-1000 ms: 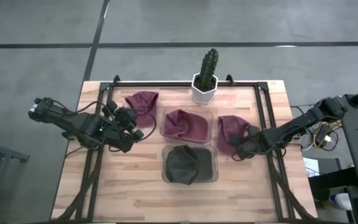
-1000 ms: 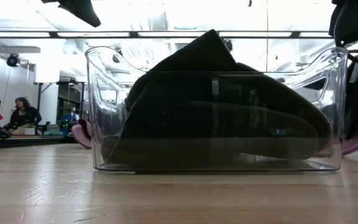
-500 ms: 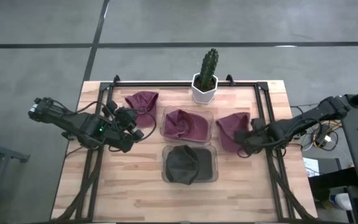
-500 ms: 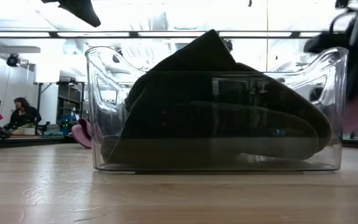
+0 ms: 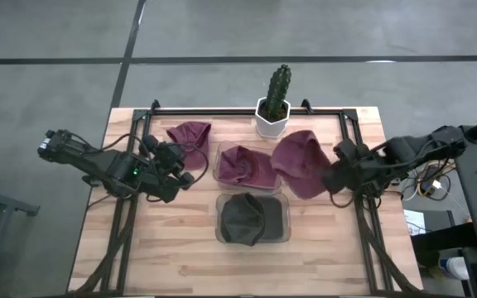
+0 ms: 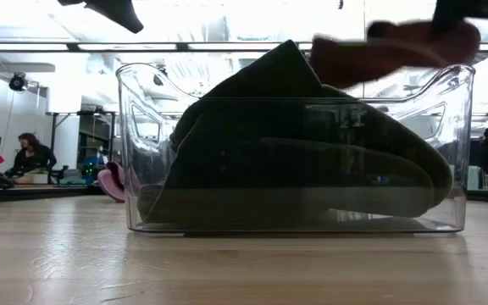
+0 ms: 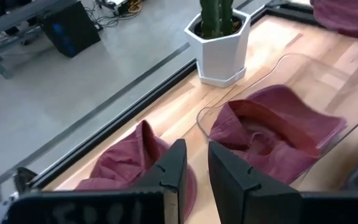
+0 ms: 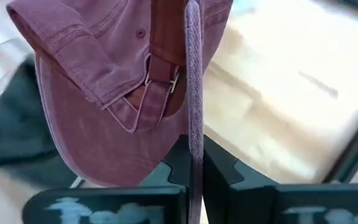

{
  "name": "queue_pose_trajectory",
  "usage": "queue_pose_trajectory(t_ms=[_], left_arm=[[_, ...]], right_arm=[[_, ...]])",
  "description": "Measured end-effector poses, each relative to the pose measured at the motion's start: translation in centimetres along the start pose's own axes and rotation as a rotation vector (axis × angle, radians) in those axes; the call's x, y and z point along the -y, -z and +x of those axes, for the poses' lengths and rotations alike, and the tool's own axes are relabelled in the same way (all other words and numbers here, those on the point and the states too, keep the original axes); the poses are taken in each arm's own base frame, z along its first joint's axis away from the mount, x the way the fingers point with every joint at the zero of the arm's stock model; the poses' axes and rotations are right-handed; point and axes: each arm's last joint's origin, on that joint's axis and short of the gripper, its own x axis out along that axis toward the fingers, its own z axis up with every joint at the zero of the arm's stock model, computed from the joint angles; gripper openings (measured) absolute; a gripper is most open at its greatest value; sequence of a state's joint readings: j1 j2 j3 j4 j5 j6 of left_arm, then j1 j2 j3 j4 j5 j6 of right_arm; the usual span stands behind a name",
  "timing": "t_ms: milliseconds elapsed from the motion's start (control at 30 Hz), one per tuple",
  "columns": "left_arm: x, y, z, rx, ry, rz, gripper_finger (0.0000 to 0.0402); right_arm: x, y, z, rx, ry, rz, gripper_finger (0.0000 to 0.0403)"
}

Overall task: Pick & Place hat
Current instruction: Put the right red cap into the top transparent bin

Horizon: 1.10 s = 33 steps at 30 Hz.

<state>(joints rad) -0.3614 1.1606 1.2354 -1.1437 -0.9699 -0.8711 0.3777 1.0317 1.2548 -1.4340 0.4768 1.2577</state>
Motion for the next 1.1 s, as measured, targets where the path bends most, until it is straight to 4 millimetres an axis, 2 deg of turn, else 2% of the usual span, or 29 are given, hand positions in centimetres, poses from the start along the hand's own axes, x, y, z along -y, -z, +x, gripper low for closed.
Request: queue_pose_trajectory(t_ms=[233, 433, 533, 800, 1100], left_arm=[[0.5, -0.4, 0.0, 0.018, 0.036, -0.081, 0.006], [0.6, -0.4, 0.0, 0.018, 0.043, -0.148, 0.006], [0.6, -0.4, 0.0, 0.015, 0.045, -0.195, 0.006], [0.6, -0.4, 0.0, -0.001, 0.056, -0.295, 0.006], [0.7, -0.3, 0.0, -0.029, 0.075, -0.326, 0.006]], right_arm=[[0.1, -2.9, -2.9, 0.099, -0.053, -0.316, 0.0012], [0.1, -5.1, -3.7, 0.161, -0.027, -0.554, 0.0012], [-0.6, -6.2, -3.6, 0.199, -0.031, -0.67, 0.0012], [-3.1, -9.3, -1.2, 0.213, -0.091, -0.914, 0.0012], [-4.9, -13.1, 2.9, 0.113, -0.1, -0.995, 0.0012]])
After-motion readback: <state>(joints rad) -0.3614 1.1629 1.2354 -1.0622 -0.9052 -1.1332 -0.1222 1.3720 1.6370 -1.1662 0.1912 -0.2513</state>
